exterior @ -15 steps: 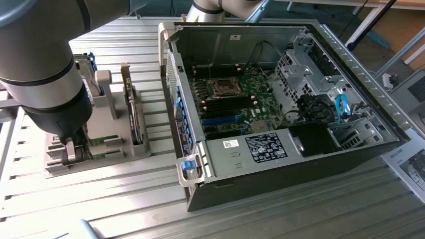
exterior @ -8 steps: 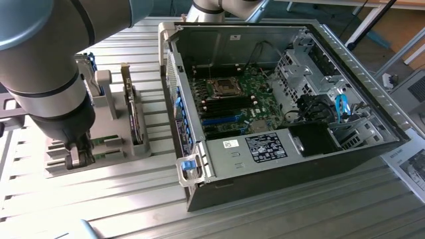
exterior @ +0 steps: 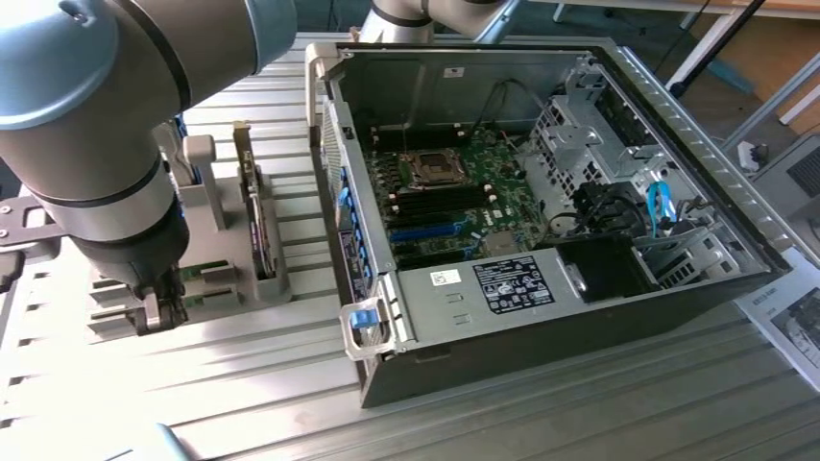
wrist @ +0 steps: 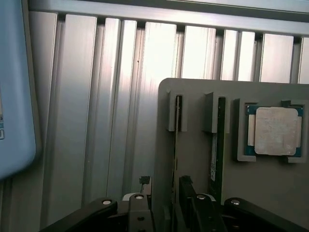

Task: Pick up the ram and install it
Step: 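Pick up the ram and move it above insertion slot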

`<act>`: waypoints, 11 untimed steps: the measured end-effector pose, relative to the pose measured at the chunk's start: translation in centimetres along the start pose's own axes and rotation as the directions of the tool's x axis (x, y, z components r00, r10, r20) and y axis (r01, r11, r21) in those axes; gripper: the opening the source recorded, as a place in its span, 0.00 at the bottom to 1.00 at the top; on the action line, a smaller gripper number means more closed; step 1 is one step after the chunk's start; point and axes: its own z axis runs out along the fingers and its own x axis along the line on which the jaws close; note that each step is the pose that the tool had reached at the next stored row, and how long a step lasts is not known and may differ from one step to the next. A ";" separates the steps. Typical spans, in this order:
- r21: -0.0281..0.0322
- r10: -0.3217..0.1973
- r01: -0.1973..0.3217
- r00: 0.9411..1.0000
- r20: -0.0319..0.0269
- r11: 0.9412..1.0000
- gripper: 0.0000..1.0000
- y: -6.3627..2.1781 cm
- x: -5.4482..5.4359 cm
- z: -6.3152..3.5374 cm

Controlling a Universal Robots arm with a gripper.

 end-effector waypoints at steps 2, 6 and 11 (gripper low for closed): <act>0.000 0.000 0.000 1.000 0.000 1.000 0.36 -0.01 0.0 0.44; 0.000 0.000 0.000 1.000 0.000 1.000 0.36 -0.02 0.0 0.51; 0.000 0.000 0.000 1.000 0.000 1.000 0.16 -0.02 0.0 0.51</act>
